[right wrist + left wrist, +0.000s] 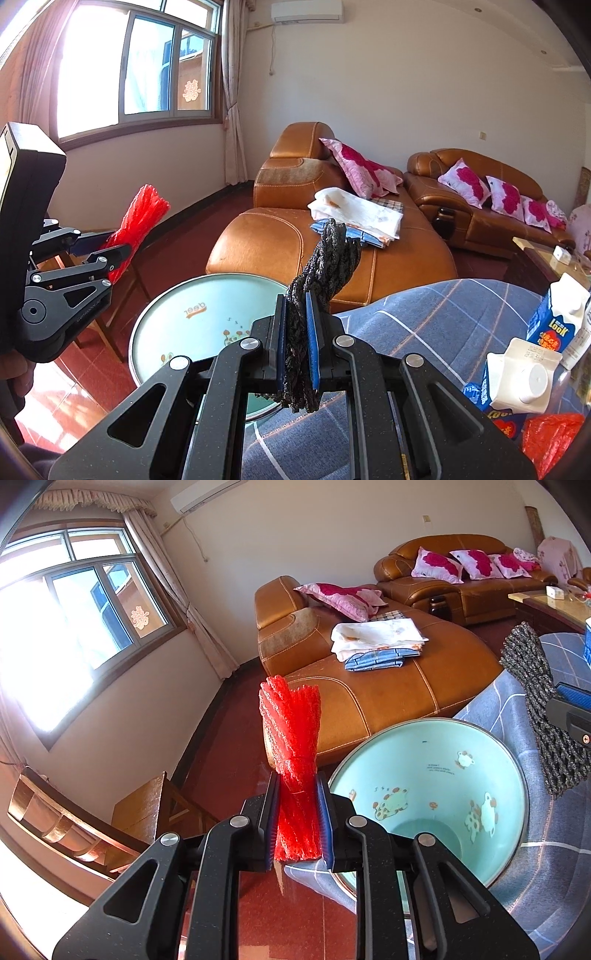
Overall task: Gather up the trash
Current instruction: 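Carry the red mesh bag and black pad over the green bin and release both, then grasp the yellow sponge with the left tool while the right tool grasps a red plastic bag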
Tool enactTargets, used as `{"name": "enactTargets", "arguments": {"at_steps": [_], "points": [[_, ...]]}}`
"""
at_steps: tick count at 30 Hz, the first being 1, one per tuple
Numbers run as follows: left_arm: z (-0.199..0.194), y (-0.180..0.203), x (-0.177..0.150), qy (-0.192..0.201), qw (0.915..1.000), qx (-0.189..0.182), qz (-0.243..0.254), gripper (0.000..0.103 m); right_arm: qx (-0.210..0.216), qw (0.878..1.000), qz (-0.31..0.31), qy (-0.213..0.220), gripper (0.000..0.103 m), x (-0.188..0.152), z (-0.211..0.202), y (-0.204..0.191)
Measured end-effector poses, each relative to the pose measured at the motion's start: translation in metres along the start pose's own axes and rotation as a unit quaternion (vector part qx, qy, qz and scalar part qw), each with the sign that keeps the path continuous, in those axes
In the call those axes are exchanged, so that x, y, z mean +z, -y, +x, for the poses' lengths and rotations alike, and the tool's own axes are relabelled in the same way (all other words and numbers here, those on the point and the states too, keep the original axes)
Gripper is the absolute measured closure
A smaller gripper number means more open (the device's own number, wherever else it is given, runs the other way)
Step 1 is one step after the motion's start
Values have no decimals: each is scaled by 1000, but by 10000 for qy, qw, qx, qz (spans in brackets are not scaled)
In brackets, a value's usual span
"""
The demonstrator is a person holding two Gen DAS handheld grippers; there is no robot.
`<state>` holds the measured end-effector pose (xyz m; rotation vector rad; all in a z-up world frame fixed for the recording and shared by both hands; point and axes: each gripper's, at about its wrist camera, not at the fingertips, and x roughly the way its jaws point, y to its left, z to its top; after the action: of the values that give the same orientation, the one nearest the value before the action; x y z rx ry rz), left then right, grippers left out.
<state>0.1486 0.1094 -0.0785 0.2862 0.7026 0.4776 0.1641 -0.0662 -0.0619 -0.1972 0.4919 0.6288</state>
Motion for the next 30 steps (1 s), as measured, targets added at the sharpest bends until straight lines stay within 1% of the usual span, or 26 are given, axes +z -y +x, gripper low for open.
{"name": "enactTargets", "arguments": {"at_steps": [10, 11, 13, 14, 15, 16, 17, 18, 21, 22, 24, 26, 30], "points": [[-1, 1, 1, 32, 9997, -236, -11, 82, 179, 9994, -254, -149, 92, 1, 11, -12], [-1, 3, 1, 46, 9996, -294, -11, 80, 187, 9994, -265, -136, 91, 1, 11, -12], [-2, 6, 0, 50, 9993, -380, 29, 77, 158, 9994, -267, -130, 85, 0, 12, -12], [-3, 7, 0, 54, 9992, -403, 36, 72, 156, 9995, -246, -126, 79, 0, 12, -11], [-3, 8, -1, 56, 9991, -408, 38, 67, 146, 9996, -228, -113, 76, 0, 13, -11], [-3, 8, -1, 68, 9991, -412, 44, 58, 126, 9996, -220, -107, 75, 0, 12, -10], [-3, 9, -2, 74, 9990, -430, 58, 56, 112, 9997, -207, -105, 73, 0, 12, -9], [-3, 10, -3, 71, 9990, -434, 68, 55, 111, 9997, -189, -103, 67, 0, 12, -9], [-3, 10, -4, 45, 9989, -464, 67, 54, 84, 9998, -172, -81, 64, 0, 11, -7], [-3, 10, -4, 44, 9989, -456, 64, 52, 74, 9998, -157, -79, 64, 0, 11, -7], [-3, 9, -4, 52, 9990, -432, 47, 48, 58, 9999, -122, -54, 58, 0, 10, -6], [-5, 8, -4, 56, 9991, -414, 44, 48, 39, 9999, -108, -30, 57, 1, 9, -5], [-7, 6, -3, 53, 9992, -393, 8, 46, -6, 10000, -89, 36, 48, 4, 5, -5]]}}
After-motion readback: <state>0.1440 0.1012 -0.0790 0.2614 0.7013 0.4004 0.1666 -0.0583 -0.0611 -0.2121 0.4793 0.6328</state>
